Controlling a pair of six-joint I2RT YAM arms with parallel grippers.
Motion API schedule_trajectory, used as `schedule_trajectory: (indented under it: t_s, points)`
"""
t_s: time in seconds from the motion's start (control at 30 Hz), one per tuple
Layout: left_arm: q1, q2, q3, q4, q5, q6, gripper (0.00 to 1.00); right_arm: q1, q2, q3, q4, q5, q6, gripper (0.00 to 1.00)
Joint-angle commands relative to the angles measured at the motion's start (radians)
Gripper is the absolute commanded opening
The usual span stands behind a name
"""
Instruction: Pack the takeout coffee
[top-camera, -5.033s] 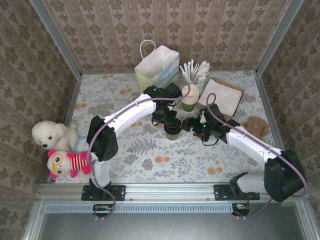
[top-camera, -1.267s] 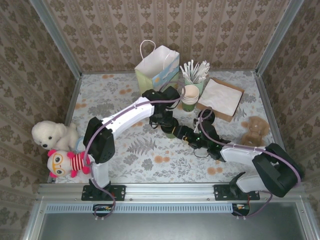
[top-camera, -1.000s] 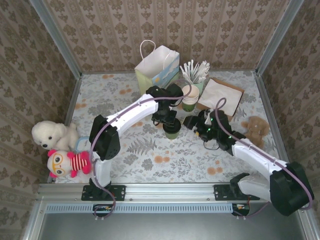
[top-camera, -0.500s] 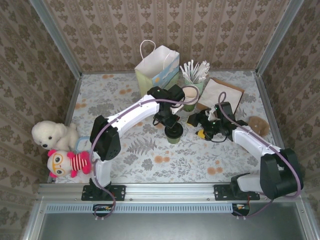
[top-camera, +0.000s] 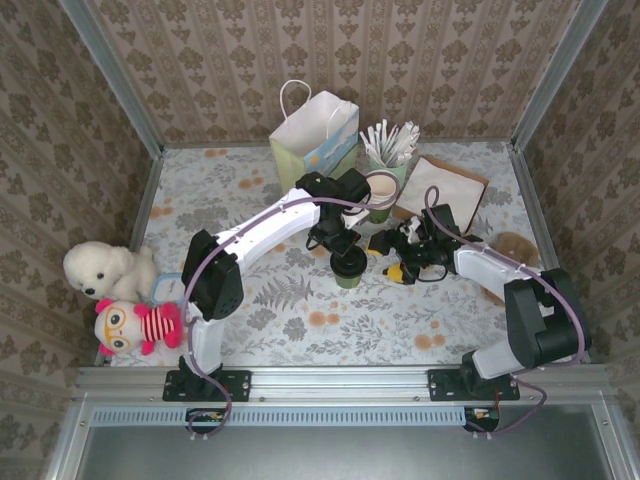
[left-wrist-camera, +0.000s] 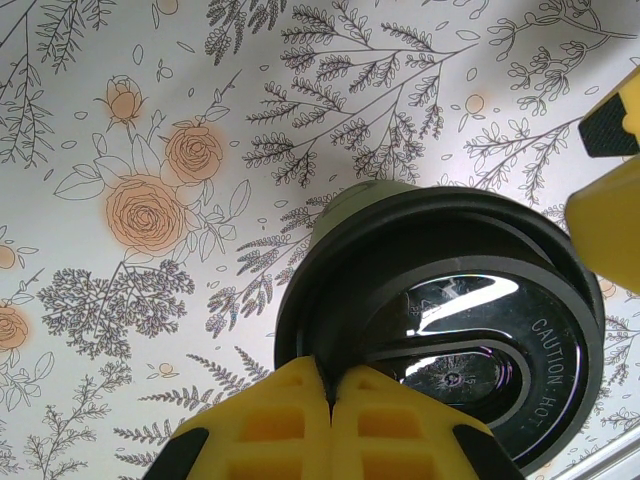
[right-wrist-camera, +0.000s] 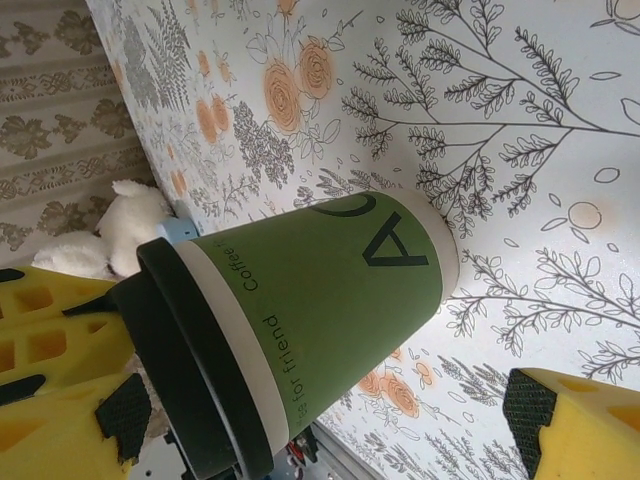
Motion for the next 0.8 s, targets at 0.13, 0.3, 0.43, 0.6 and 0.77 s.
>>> schedule_trajectory:
  t_s: [0.13, 0.3, 0.43, 0.6, 0.77]
  points:
    - [-0.01, 0.023, -0.03, -0.016, 0.012, 0.006, 0.0, 0.022, 0.046, 0.023, 0.019, -0.025, -0.009, 0.94]
    - [-0.013, 0.002, -0.129, 0.059, 0.045, -0.046, 0.0, 0.03, 0.074, -0.018, -0.002, 0.038, -0.028, 0.95]
    - [-0.042, -0.032, -0.346, 0.231, 0.113, -0.171, 0.0, 0.031, 0.127, -0.12, 0.037, 0.074, -0.028, 0.95]
    - [-0.064, -0.042, -0.458, 0.313, 0.111, -0.222, 0.0, 0.03, 0.183, -0.159, 0.095, 0.057, -0.007, 0.94]
    - [-0.045, -0.084, -0.368, 0.275, 0.022, -0.119, 0.0, 0.03, 0.09, -0.044, 0.019, 0.041, -0.024, 0.94]
